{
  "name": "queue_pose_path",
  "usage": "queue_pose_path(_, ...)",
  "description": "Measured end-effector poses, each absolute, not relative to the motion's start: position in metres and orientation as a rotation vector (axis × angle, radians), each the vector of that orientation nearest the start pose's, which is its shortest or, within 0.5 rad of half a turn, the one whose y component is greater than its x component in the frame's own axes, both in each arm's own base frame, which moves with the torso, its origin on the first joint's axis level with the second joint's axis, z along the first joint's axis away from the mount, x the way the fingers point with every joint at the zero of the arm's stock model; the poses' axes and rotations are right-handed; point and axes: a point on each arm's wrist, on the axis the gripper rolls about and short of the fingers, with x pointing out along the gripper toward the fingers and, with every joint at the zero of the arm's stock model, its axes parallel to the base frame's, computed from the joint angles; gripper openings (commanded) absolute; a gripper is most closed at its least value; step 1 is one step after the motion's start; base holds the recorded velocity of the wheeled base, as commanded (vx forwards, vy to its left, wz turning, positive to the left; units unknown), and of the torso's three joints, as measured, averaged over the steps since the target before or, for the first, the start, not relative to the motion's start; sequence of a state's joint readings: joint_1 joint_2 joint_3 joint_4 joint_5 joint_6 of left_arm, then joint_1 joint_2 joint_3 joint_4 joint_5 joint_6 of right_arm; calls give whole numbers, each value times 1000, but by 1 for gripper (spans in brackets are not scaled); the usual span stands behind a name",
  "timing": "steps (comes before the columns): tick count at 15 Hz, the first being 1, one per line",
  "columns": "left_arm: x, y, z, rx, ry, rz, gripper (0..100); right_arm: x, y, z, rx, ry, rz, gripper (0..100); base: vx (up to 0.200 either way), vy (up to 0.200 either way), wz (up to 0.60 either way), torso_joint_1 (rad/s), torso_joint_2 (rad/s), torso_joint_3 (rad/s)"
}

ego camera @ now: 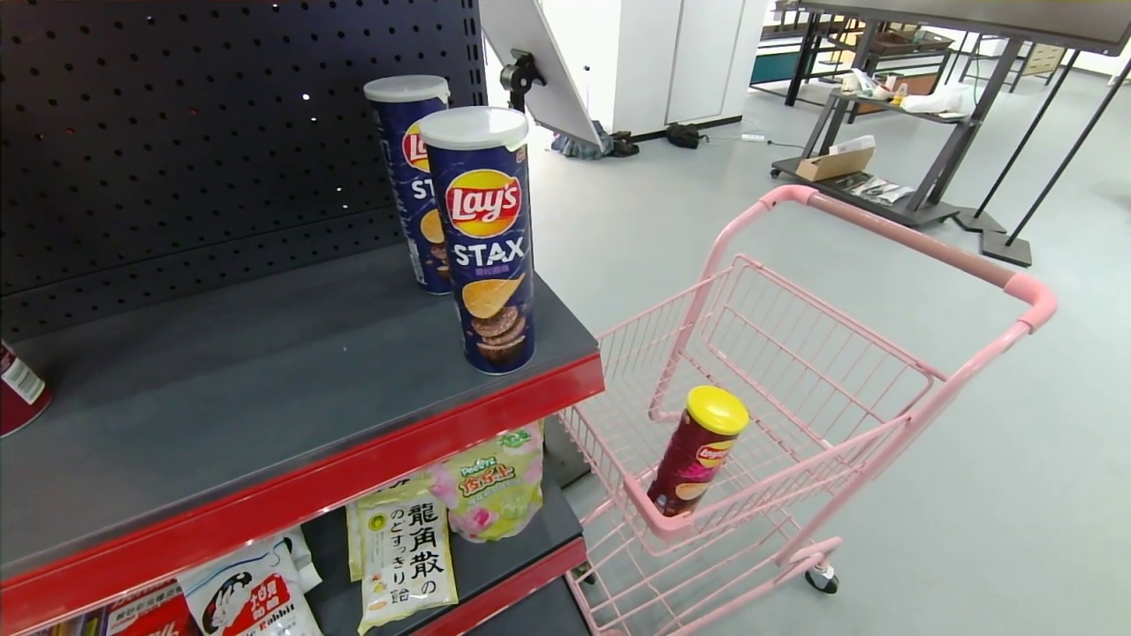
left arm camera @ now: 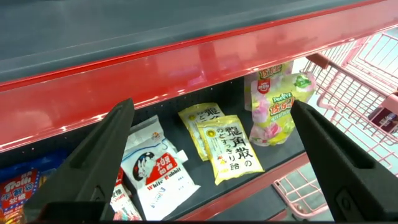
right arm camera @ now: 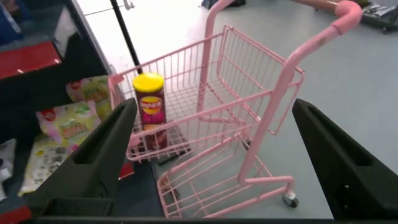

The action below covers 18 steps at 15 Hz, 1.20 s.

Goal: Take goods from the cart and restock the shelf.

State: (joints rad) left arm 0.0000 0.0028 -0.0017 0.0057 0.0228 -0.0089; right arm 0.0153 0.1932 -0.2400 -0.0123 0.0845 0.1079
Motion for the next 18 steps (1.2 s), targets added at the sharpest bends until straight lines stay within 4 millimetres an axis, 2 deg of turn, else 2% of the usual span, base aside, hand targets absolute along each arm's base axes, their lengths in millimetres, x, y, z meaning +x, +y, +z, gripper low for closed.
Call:
queue_pose_path(1, -23, 1, 75, -9, 7, 23, 100, -9, 2, 166, 124, -15, 126, 100, 0, 0, 0, 0, 0, 0)
queue_pose_path(2, -23, 1, 75, -9, 7, 23, 100, 11, 3, 183, 143, 32, 147, 100, 0, 0, 0, 0, 0, 0)
queue_pose_path(4, -23, 1, 75, -9, 7, 23, 100, 61, 6, 201, 170, 110, 191, 100, 0, 0, 0, 0, 0, 0)
queue_pose_path(5, -23, 1, 75, -9, 6, 23, 100, 92, 10, 203, 173, 124, 228, 100, 0, 0, 0, 0, 0, 0)
queue_pose_path(7, -23, 1, 75, -9, 7, 23, 100, 144, 18, 183, 172, 185, 298, 100, 0, 0, 0, 0, 0, 0)
queue_pose_path(9, -23, 1, 75, -9, 7, 22, 100, 182, 29, 150, 171, 267, 372, 100, 0, 0, 0, 0, 0, 0)
queue_pose_path(11, -23, 1, 75, -9, 6, 22, 100, 204, 41, 120, 170, 329, 443, 100, 0, 0, 0, 0, 0, 0)
queue_pose_path(13, -23, 1, 75, -9, 7, 23, 100, 213, 56, 96, 164, 412, 519, 100, 0, 0, 0, 0, 0, 0)
queue_pose_path(18, -23, 1, 75, -9, 6, 23, 100, 223, 79, 71, 144, 519, 594, 100, 0, 0, 0, 0, 0, 0)
